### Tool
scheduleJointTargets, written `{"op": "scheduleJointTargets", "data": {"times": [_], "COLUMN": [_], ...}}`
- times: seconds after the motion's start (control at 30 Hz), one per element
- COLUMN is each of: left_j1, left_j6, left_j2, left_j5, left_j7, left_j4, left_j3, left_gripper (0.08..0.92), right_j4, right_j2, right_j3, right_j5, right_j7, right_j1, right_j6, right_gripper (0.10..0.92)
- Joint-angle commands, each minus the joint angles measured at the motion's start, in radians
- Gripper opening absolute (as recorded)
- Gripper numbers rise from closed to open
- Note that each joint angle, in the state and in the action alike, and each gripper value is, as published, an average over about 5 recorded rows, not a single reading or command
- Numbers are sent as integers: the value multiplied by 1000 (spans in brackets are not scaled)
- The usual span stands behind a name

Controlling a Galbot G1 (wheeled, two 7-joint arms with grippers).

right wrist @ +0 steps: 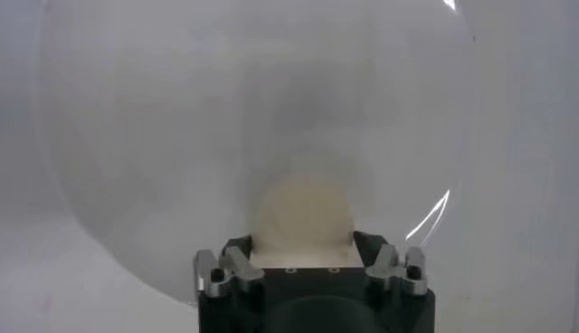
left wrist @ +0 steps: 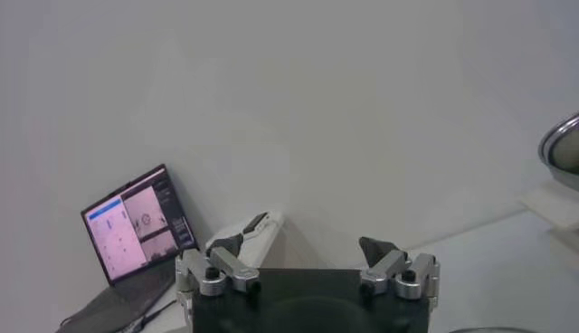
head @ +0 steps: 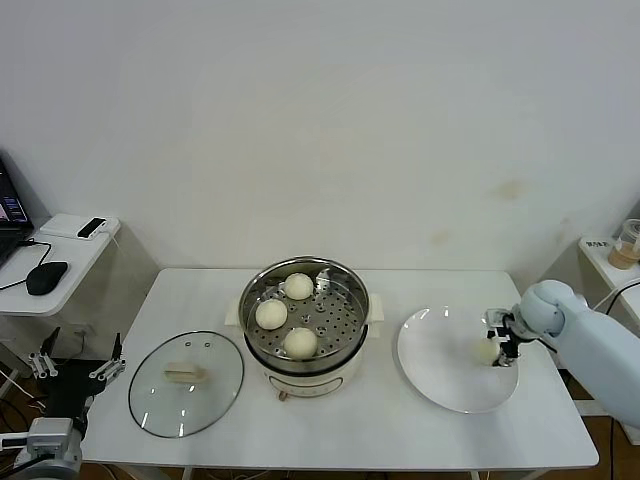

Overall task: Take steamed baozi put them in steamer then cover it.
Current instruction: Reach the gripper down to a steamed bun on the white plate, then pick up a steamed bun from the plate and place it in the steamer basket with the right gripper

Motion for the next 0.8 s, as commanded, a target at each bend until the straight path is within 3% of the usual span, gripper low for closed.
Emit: {"op": "scheduleJointTargets", "data": {"times": [0.03, 0.47, 0.8], "left_j1": [3, 1, 1], "left_j6": [0, 0, -1], "left_j2": [6, 9, 12], "left_j5": [0, 2, 11], "left_j7": [0, -1, -2], "left_j4": [-6, -7, -8], "left_j3": [-2, 6, 15], "left_gripper": [823, 823, 823], "right_j4": [3, 232, 364], "right_j2": [-2, -123, 26], "right_j3": [-12, -338, -597], "right_j5": [17, 330, 571], "right_j7": [-3, -1, 71], "right_j1": [21, 473, 802], "right_j6": [-15, -143, -295], "right_gripper": [618, 610, 618]}}
